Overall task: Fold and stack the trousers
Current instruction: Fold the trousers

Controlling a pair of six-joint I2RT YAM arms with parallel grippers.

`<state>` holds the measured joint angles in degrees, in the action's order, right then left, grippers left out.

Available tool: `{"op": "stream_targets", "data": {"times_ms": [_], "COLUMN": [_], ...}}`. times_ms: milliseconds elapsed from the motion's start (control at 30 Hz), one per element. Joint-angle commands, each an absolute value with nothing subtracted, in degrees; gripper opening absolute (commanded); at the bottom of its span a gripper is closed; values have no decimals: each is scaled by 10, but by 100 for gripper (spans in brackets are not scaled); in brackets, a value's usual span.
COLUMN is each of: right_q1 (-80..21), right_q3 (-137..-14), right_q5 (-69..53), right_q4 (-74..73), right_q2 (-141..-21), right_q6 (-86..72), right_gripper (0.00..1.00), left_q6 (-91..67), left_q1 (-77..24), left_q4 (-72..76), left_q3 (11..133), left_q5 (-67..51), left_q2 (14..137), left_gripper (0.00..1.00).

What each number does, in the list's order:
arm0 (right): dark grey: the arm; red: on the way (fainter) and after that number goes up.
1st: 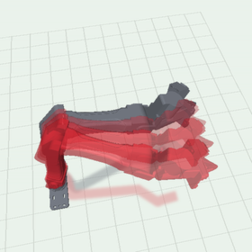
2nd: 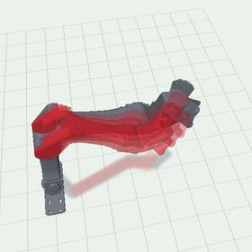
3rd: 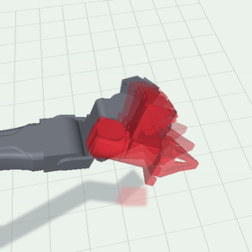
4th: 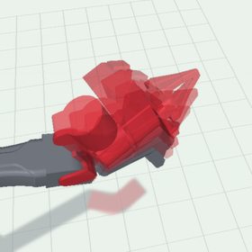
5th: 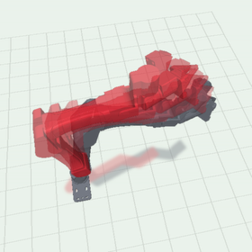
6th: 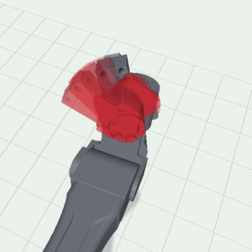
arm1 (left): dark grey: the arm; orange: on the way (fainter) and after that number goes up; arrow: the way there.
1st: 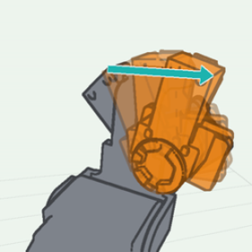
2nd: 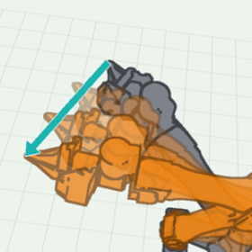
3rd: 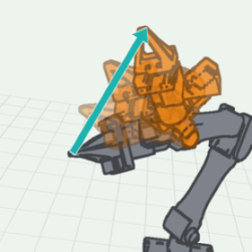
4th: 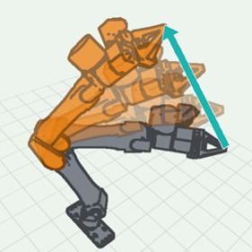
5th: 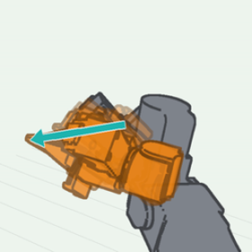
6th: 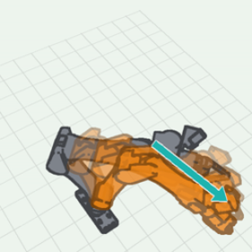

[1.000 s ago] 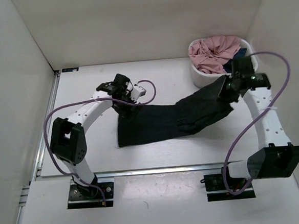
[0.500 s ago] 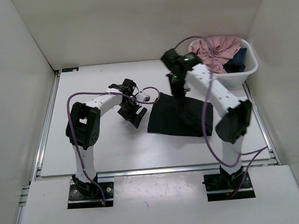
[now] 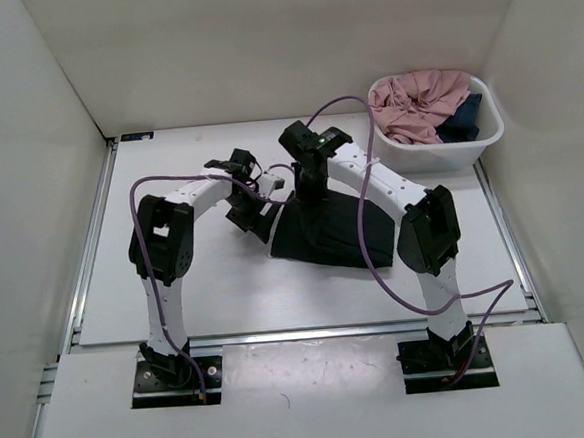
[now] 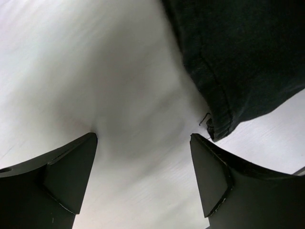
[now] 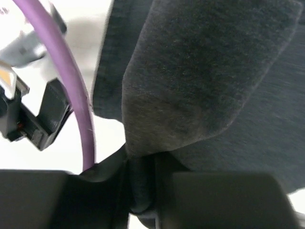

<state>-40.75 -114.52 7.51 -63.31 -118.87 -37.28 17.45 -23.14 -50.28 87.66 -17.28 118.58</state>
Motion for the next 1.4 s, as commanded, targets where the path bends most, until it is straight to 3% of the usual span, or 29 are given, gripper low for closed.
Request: {"op": "stream_targets", "data": {"times_ms": [0, 33, 67, 167, 367, 467, 567, 600, 700, 767, 967, 1367], "right_q1": [-437, -437, -437, -437, -437, -423, -368, -352, -285, -265, -224, -200], "right_q3": [-1129, -1129, -1135, -1115, -1091, -1037, -924, -851, -734, -650, -606, -750], "right_q5": [-5, -13, -21, -43, -43, 16, 71, 71, 80, 56, 42, -44], "right_q4": [-504, -504, -498, -455, -439, -434, -449, -449, -412, -379, -325, -302], "right_q2": [-1183, -1183, -1183, -1175, -1123, -1053, -986, -970, -910, -891, -928, -1077], "right_q6": [-414, -414, -409, -392, -356, -360, -420, -439, -489, -490, -423, -330], "right_gripper": [29, 35, 49, 68, 72, 69, 50, 35, 20, 18, 15, 14], "left_q6": [161, 153, 153, 148, 159, 185, 199, 199, 186, 181, 167, 155], "left_q1": [-186, -159, -143, -84, -54, -93, -157, -170, -213, -240, -266, -234], "left_q4": [-494, -499, -499, -499, -506, -526, -541, -541, -541, -541, -490, -449], "left_q3": [852, 845, 838, 831, 836, 882, 936, 945, 975, 975, 892, 794], "left_q5": [-172, -172, -172, -185, -171, -171, -191, -207, -263, -263, -199, -92], "left_q2": [1170, 1162, 1142, 1098, 1049, 1043, 1043, 1049, 1083, 1105, 1138, 1084], "left_gripper": [91, 91, 91, 91, 91, 91, 91, 91, 91, 91, 89, 89]}}
